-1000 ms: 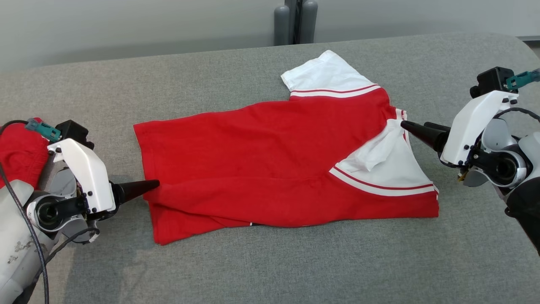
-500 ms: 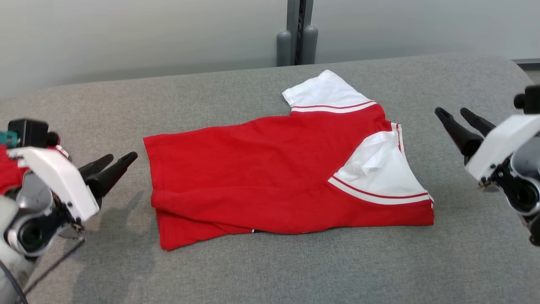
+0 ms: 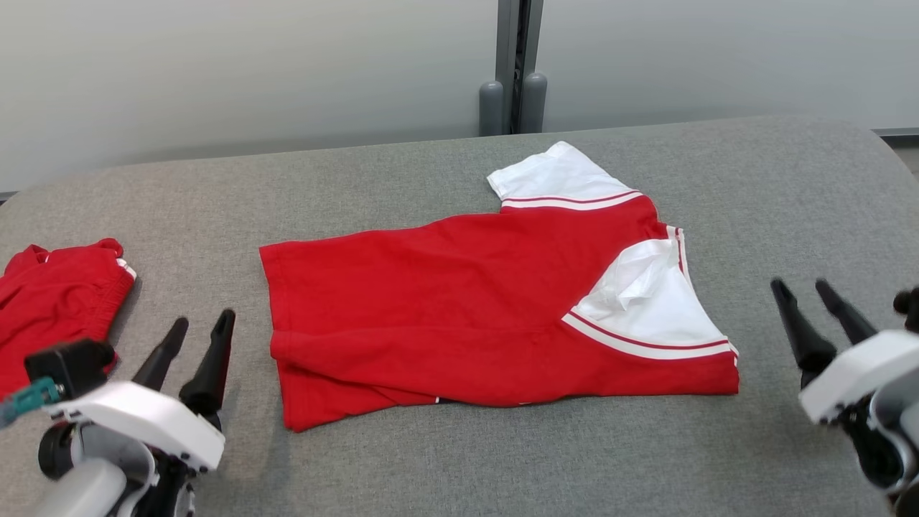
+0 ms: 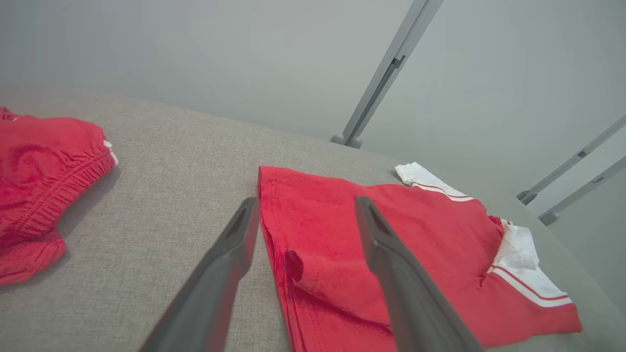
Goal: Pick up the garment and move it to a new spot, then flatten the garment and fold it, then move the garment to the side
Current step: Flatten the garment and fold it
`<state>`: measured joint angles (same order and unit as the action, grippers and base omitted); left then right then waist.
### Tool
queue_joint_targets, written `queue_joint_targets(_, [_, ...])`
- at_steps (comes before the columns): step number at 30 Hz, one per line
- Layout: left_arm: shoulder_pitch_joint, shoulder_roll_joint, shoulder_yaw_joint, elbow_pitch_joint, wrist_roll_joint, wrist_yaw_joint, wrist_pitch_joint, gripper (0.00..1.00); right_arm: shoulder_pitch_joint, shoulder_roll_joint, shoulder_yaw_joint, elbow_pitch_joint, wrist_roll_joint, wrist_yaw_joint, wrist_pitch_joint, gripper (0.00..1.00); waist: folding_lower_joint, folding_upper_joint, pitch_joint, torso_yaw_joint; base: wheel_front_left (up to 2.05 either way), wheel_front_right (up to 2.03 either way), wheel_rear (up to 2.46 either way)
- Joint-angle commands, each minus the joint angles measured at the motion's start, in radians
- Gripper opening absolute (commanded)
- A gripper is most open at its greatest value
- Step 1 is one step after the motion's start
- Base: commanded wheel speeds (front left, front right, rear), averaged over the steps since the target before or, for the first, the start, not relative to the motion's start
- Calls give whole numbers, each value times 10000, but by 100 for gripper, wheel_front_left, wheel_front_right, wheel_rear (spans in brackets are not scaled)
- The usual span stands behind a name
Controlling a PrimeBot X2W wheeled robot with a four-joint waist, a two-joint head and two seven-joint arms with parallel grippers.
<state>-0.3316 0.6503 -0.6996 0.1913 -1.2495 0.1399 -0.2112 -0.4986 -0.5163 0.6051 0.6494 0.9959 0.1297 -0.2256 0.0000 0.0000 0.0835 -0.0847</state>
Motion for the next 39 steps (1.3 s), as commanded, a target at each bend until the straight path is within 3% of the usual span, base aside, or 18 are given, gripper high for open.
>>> queue_joint_targets(1, [234, -18, 95, -38, 92, 181, -175, 100, 349, 47, -154, 4, -63, 22, -109, 100, 0, 0, -16, 11, 0, 0, 0])
queue_joint_targets(9, [1340, -794, 6, 174, 774, 895, -499, 100, 1560, 865, -414, 117, -182, 22, 643, 100, 0, 0, 65, -54, 0, 0, 0])
queue_joint_targets(15, [1029, -857, -492, 698, 1318, 1108, -284, 100, 1422, 1152, -573, 333, -130, 22, 1342, 100, 0, 0, 169, -16, 0, 0, 0])
queue_joint_targets(29, [429, -1708, -1260, 2291, 1438, 666, 560, 100, 1008, 1717, -1024, 886, 135, 24, 2429, 100, 0, 0, 234, 54, 0, 0, 0])
queue_joint_targets(39, [-112, -2181, -1674, 2998, 1805, 442, 566, 100, 945, 1835, -989, 843, 171, 24, 2771, 100, 0, 0, 282, 27, 0, 0, 0])
